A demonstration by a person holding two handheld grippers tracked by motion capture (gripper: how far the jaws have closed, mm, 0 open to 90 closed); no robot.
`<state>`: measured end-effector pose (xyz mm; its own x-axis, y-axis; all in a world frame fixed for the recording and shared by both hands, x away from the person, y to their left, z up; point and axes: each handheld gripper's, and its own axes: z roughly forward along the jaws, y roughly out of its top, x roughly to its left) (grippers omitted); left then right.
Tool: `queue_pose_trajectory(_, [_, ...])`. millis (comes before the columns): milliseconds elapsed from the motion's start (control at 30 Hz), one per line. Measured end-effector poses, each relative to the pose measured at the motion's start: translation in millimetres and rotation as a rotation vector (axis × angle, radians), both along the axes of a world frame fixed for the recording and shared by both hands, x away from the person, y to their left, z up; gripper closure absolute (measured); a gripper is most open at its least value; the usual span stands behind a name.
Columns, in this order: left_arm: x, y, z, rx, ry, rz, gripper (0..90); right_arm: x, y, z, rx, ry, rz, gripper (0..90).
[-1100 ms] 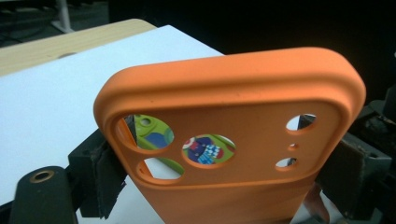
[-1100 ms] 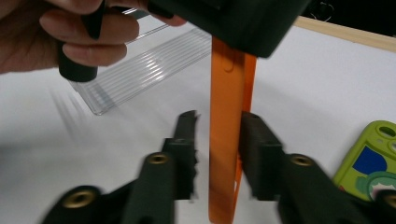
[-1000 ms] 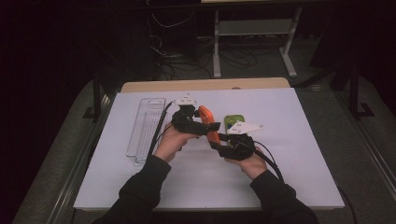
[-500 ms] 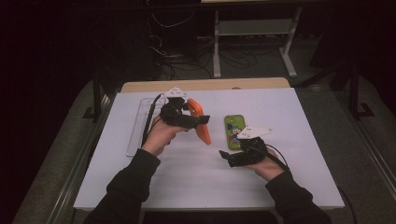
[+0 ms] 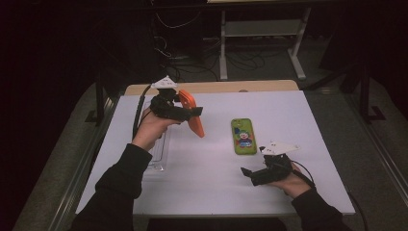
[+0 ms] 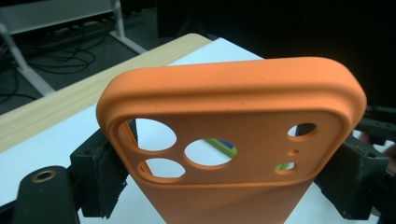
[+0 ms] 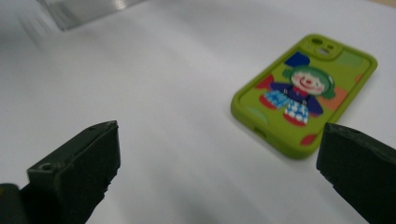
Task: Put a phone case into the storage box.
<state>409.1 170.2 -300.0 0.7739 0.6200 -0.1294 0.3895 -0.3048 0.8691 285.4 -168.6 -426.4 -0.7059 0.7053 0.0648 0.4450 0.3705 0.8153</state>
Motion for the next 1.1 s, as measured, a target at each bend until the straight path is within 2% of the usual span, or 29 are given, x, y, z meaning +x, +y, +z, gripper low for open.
queue_pose_trajectory(133, [4.6, 12.6, 3.9, 0.003, -0.012, 0.032, 14.1, -5.0, -5.0, -7.3, -0.024, 0.003, -0.004, 0.0])
queue_pose_trajectory(167, [5.6, 15.8, 4.7, 0.005, -0.016, 0.043, 14.1, -6.3, -5.6, -8.1, -0.021, 0.013, -0.009, 0.0])
queue_pose_trajectory(333, [13.6, 33.4, 8.3, 0.017, -0.027, 0.092, 14.2, -9.5, -10.8, -10.0, -0.023, 0.008, -0.01, 0.0])
queue_pose_trajectory(367, [16.3, 38.0, 9.1, 0.025, -0.03, 0.106, 14.2, -9.1, -12.3, -10.7, -0.026, -0.004, -0.004, 0.0])
queue_pose_trajectory(400, [18.5, 41.6, 9.5, 0.03, -0.034, 0.12, 14.1, -10.3, -13.2, -10.7, -0.025, 0.007, -0.013, 0.0])
queue_pose_trajectory(600, [31.9, 60.4, 11.9, 0.051, -0.044, 0.204, 14.2, -10.8, -17.4, -10.4, -0.02, 0.006, -0.016, 0.0])
queue_pose_trajectory(733, [38.6, 66.6, 12.3, 0.067, -0.046, 0.246, 14.1, -10.6, -17.2, -10.4, -0.018, 0.009, -0.016, 0.0])
queue_pose_trajectory(767, [40.1, 68.1, 12.4, 0.087, -0.048, 0.254, 14.2, -10.9, -16.9, -10.4, -0.018, 0.01, -0.016, 0.0])
queue_pose_trajectory(867, [45.3, 69.9, 10.4, 0.104, -0.053, 0.294, 14.2, -10.9, -16.8, -10.3, -0.021, 0.005, -0.011, 0.0])
queue_pose_trajectory(1100, [60.2, 73.0, 2.0, 0.147, -0.049, 0.422, 14.1, -10.7, -17.1, -9.6, -0.018, -0.004, -0.013, 0.0])
